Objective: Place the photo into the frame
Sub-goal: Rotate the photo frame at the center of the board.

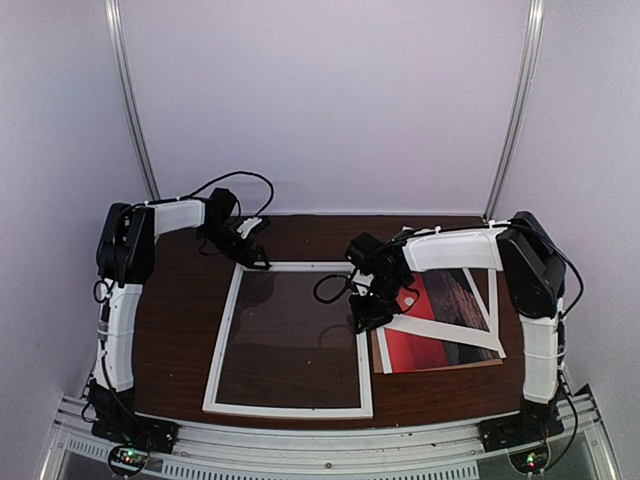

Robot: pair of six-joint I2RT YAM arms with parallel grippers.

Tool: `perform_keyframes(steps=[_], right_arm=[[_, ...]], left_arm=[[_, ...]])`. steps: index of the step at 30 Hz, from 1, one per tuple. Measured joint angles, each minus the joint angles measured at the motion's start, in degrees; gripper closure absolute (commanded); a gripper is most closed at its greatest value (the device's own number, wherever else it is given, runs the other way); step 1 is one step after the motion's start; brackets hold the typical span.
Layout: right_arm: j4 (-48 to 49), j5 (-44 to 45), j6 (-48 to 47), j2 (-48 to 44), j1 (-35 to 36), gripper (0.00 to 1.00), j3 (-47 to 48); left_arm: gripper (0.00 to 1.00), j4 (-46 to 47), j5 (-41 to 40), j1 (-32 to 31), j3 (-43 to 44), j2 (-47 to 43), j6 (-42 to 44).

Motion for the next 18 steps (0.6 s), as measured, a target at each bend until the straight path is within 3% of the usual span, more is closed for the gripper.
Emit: perform_keyframes(steps=[7, 18], right_arm=[[-2.82, 1.33, -0.15, 2.36, -0.11, 0.88, 4.5], [-4.74, 1.7, -5.07, 5.33, -1.53, 0.9, 9.49]], left_arm=[[0.18, -3.21, -1.9, 0.09, -2.29, -1.97, 1.57], [0.14, -11.65, 1.51, 0.09, -2.34, -2.73, 5.73]])
